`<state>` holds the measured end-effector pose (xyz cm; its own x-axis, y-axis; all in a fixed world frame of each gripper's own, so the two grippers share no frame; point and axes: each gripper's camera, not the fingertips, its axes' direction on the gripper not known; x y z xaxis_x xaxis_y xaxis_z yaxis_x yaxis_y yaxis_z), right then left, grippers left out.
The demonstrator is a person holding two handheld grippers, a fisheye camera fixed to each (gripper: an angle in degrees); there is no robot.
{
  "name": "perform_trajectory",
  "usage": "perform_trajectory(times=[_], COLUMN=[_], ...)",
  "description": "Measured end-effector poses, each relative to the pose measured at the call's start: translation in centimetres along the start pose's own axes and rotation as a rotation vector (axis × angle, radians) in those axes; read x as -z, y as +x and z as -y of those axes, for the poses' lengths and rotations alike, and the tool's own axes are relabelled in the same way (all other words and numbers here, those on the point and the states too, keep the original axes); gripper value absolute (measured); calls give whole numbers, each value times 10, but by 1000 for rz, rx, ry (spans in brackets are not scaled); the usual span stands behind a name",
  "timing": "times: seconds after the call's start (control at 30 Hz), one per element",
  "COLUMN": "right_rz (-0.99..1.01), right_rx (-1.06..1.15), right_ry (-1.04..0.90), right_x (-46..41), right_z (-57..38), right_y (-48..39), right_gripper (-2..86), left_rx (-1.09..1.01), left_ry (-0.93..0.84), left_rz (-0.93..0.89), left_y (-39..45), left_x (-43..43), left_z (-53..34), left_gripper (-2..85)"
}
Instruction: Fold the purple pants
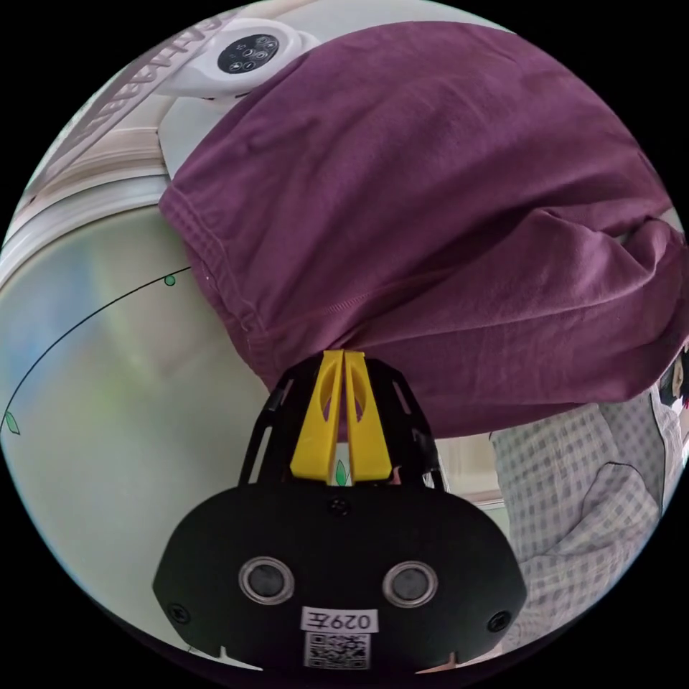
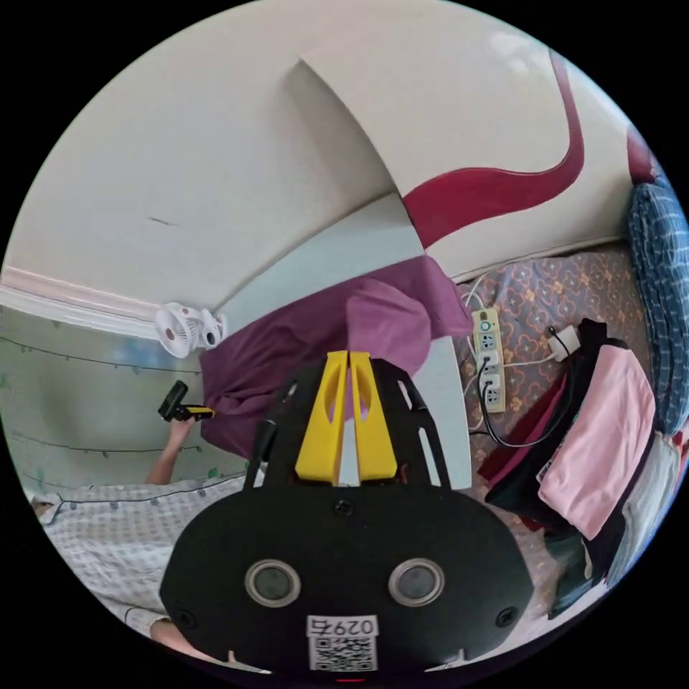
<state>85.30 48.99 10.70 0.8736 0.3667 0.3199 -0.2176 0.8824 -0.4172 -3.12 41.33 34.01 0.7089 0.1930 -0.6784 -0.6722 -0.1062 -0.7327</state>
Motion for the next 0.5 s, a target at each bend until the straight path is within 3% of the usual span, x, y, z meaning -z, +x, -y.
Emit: perform_trajectory(times=[0.17,0.3,0.37,0.4,0.5], right_rz=[-43,88,203,273,263], right_rx=[-253,-517,-597,-607,-550], right_ry=[-10,-171,-110,11,206], right_x=[31,-6,-4,9,42], right_z=[-55,-102,-121,-131,-142], right_y=[78,193,226,237,244], right_gripper=[-1,1,4,4,4], left_rx=[-24,-61,-76,-79,-61], left_ry=[-19,-17,-3,11,49], left_rz=[9,18,7,-10,-80], left_y=[-3,-9,-14,-19,-38], left_x=[-2,-4,-5,-5,-8], left_z=[0,-4,-8,-12,-22], left_gripper=[-10,-10,-10,-10,-10])
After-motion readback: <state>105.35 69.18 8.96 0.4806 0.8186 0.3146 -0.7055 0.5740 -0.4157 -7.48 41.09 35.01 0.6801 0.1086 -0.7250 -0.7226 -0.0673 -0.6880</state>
